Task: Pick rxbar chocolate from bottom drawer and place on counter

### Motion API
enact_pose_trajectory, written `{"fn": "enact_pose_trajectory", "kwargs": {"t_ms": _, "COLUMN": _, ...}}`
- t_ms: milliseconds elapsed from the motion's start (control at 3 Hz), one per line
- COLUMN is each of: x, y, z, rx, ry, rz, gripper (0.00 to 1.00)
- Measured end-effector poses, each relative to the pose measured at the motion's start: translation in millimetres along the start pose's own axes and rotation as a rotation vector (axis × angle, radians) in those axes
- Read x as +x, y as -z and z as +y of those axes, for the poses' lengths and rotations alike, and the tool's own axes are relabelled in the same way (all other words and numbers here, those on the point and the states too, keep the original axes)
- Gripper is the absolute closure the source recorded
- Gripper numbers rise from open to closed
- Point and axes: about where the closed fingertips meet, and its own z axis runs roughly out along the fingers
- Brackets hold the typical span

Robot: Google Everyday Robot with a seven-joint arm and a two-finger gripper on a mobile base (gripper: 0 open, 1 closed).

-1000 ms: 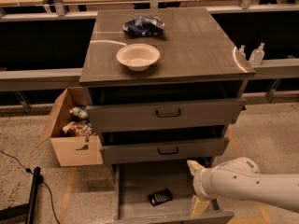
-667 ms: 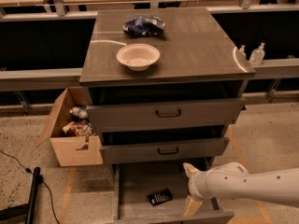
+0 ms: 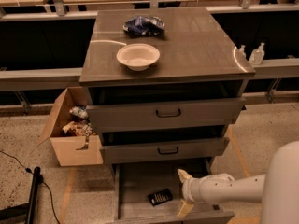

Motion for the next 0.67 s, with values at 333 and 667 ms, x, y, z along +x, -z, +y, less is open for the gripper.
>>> {"fn": "enact_pose_trajectory", "kwargs": {"t_ms": 333, "x": 16.5, "y": -48.3, "z": -9.6, "rx": -0.012, "ry": 0.072, "rz": 0.03, "gripper": 0.0}}
{"fn": "enact_pose_trajectory", "kwargs": {"t_ms": 667, "x": 17.1, "y": -55.9, "z": -7.0, "rx": -0.023, "ry": 0.08, "rz": 0.036, "gripper": 0.0}}
